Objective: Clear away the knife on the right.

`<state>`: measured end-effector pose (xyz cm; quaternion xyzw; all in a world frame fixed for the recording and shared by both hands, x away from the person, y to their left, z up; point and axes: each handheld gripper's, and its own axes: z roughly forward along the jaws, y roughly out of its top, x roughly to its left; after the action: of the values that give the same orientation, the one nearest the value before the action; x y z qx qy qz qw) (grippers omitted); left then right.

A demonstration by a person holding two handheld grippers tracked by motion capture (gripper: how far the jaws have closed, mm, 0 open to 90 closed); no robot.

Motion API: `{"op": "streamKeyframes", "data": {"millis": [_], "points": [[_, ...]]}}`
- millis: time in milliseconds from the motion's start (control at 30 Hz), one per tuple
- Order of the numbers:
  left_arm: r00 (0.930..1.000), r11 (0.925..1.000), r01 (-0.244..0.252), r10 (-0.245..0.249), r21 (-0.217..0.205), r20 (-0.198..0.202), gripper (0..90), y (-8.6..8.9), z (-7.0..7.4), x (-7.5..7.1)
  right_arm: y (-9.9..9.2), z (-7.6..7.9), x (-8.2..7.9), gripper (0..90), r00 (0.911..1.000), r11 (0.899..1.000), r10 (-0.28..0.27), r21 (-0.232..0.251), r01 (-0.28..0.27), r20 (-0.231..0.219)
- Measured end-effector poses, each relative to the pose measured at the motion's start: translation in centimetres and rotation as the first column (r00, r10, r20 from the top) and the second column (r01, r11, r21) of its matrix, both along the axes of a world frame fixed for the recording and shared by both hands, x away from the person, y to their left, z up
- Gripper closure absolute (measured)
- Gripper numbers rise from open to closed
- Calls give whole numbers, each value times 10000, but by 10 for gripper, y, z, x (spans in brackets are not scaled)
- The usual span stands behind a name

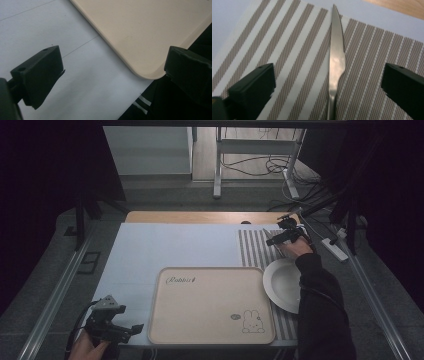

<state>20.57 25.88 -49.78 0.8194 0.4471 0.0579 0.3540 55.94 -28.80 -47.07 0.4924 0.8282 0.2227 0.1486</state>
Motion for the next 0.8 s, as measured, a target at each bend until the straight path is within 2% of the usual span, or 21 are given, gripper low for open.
{"op": "streamKeyframes", "data": {"millis": [33, 133, 233, 333, 367, 400, 433, 600, 667, 700, 733, 767, 800], "points": [[10000, 10000, -1, 1, 1, -2, 23, 0, 0, 0, -3, 0, -2, 0, 9998, 9996, -155, -249, 152, -97], [10000, 10000, -10, 10, 5, -6, 23, 0, 0, 0, -7, 0, -4, 0, 9992, 9992, -216, -340, 205, -326], [10000, 10000, -13, 13, 13, -9, 23, 0, 0, 0, -16, -4, -9, 0, 9980, 9969, -249, -756, 205, -577], [10000, 10000, -14, 14, 11, -14, 23, 0, 0, 0, -20, -6, -11, 28, 9972, 9964, -250, -820, 192, -703], [10000, 10000, -16, 16, 17, -17, 23, -1, 0, 0, -24, -8, -13, 102, 9962, 9975, -214, -693, 155, -844], [10000, 10000, -16, 16, 17, -17, 23, -1, 0, 0, -24, -8, -13, 102, 9962, 9975, -214, -693, 155, -844], [10000, 10000, -13, 13, 24, -18, 23, -1, 0, 0, -27, -12, -15, 167, 9940, 9977, -183, -664, 112, -1079], [10000, 10000, -22, 22, 24, -27, 23, -1, 0, 0, -29, -19, -19, 358, 9894, 9963, 3, -846, -128, -1454], [10000, 10000, -23, 23, 23, -28, 23, -1, 0, 0, -29, -20, -20, 379, 9902, 9948, 109, -990, -248, -1390], [10000, 10000, -23, 23, 23, -28, 23, -1, 0, 0, -29, -19, -22, 557, 9902, 9942, 300, -982, -436, -1364], [10000, 10000, -22, 22, 29, -28, 23, -1, 0, 0, -29, -19, -22, 557, 9902, 9942, 300, -982, -436, -1364], [10000, 10000, -8, 8, 50, -24, 23, -1, 0, 0, -30, -17, -22, 714, 9869, 9929, 573, -949, -721, -1506], [10000, 10000, -8, 8, 50, -24, 23, -1, 0, 0, -30, -17, -22, 714, 9869, 9929, 573, -949, -721, -1506]]}}
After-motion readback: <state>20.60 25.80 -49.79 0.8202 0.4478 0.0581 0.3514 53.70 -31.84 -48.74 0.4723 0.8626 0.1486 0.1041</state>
